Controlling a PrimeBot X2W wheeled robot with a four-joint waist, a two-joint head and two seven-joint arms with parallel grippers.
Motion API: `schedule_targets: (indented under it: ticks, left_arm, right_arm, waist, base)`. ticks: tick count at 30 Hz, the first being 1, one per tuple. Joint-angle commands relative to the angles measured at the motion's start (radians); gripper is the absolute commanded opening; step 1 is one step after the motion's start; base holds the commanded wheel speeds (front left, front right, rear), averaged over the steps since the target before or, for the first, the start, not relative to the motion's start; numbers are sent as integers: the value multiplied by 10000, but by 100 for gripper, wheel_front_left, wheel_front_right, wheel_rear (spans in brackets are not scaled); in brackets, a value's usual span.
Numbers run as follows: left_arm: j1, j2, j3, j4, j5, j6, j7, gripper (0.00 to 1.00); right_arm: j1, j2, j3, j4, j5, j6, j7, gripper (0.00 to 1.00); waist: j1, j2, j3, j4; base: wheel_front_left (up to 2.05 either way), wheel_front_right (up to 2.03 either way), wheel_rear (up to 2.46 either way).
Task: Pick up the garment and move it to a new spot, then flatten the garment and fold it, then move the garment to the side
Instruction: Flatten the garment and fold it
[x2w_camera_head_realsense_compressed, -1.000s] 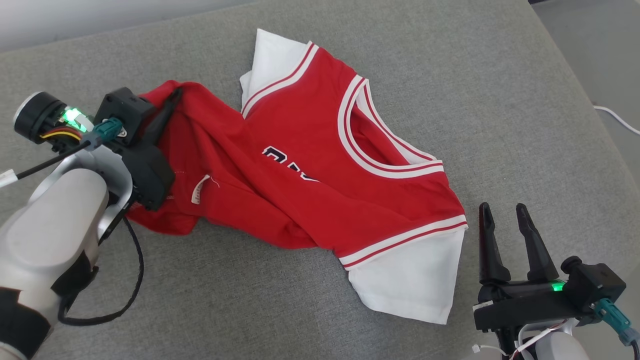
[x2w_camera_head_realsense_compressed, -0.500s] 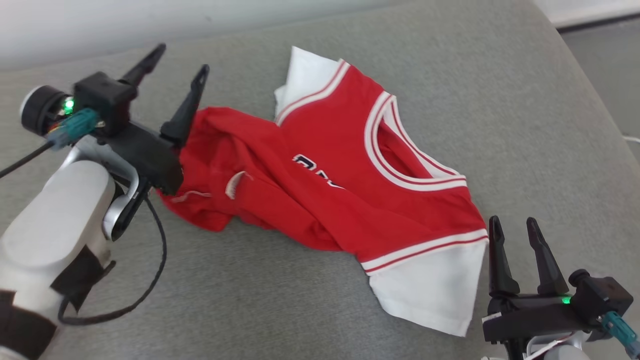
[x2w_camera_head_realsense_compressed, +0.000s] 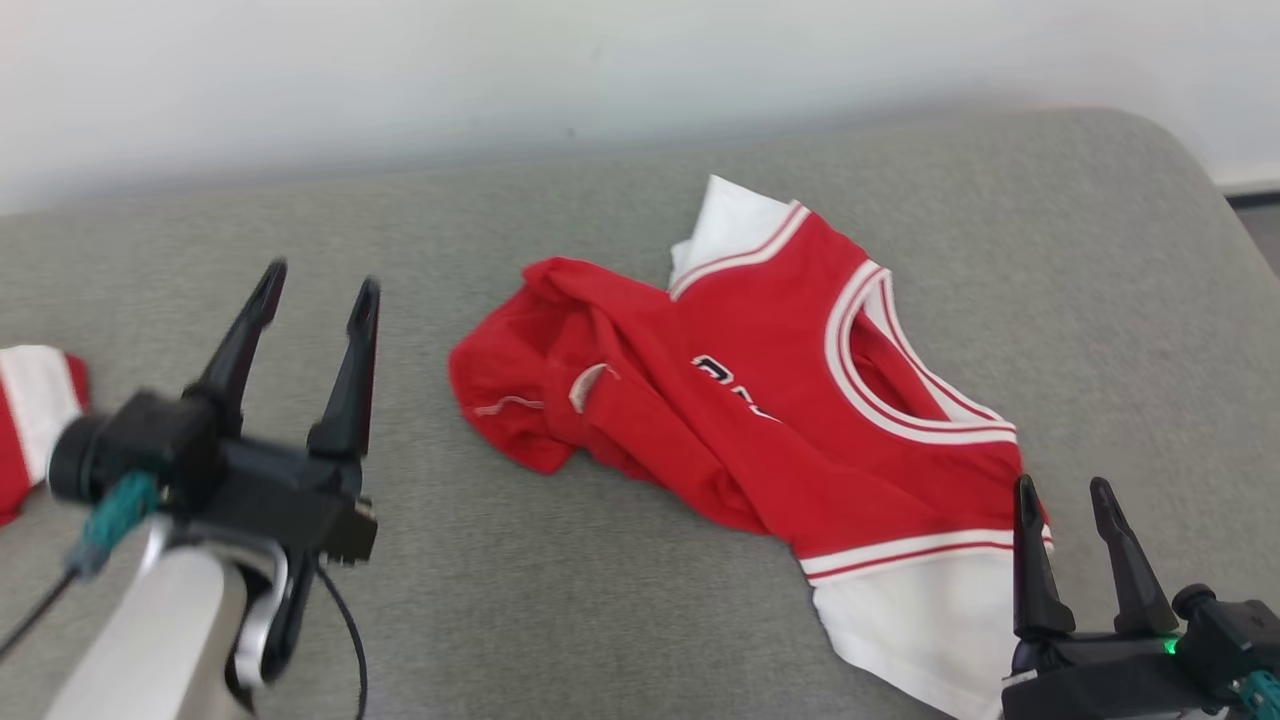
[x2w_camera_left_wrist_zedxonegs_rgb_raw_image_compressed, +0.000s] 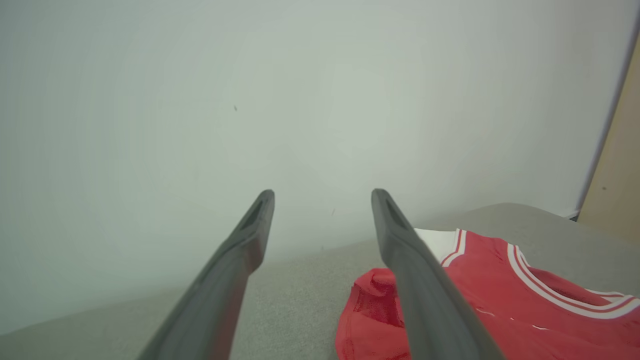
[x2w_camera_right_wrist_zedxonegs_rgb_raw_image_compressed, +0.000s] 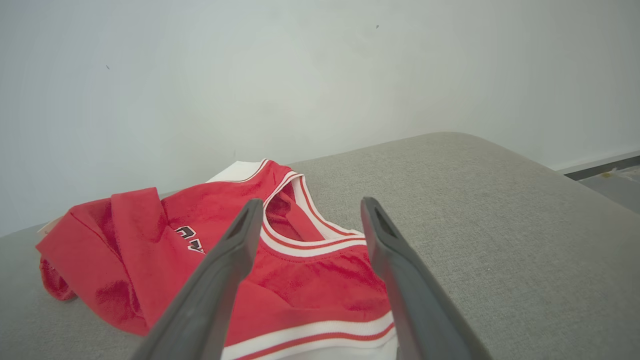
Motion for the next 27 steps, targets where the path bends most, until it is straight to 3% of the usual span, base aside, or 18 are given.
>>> schedule_targets:
  ticks: [1,16,27]
  left_arm:
    - [597,-204,360,-268,179,76,-27,100]
    - [4306,-1642,3165,-1703,1829,-109,-28,100]
    - [5009,-2321,3755,-1279,2491,-607,-28,100]
  right_arm:
    - [172,-85,-5,-70,-65,-24,-6,100]
    - [610,-165,47,-403,-97,-24,-6,100]
    - [675,-240,91,-374,-52,-24,-6,100]
  waist:
    - [2,0,-467,539]
    - [2,0,-872,1286]
    - [2,0,-851,1492]
  base:
    - [0,0,0]
    - [0,0,0]
    - [0,0,0]
